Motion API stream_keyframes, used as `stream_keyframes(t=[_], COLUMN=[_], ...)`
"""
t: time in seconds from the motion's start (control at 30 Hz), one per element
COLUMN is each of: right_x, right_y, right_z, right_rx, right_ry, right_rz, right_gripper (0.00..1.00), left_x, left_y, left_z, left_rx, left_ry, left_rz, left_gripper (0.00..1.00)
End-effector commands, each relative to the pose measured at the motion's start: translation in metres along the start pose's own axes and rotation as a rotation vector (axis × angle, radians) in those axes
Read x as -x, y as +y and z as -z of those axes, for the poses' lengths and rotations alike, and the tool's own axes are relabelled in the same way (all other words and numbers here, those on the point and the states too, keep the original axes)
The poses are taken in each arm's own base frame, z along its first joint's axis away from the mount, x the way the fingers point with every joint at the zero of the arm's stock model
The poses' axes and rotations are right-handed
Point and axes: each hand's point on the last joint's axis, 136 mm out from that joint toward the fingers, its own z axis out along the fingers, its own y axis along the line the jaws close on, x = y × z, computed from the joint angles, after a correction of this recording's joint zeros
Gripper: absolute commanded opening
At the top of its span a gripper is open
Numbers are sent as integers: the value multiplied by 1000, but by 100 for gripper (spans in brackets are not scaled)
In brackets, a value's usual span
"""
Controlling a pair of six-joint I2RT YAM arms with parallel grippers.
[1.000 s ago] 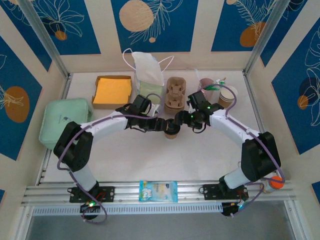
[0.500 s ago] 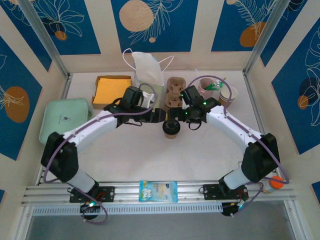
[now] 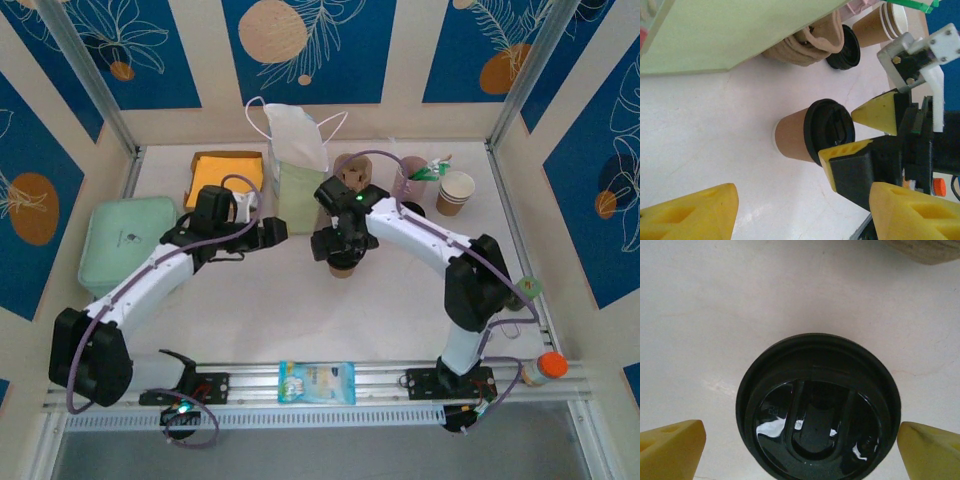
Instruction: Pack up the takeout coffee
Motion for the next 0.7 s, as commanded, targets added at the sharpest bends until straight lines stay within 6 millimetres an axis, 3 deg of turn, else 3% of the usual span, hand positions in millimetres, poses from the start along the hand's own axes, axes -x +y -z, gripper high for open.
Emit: stream_keyframes(t=[0.0, 0.67], right_x=[-3, -10], right_y=[-4, 0], right_z=[5, -34], right_rx=[-43, -30], right_ry=[27, 112], right_rz=[9, -23], right_gripper=[99, 99], left_x=[-5, -6], left_y=[10, 16], left_z=[6, 6], left_rx=[28, 38], left_ry=[-4, 2], left_rz=[-6, -4], left_gripper=[70, 70])
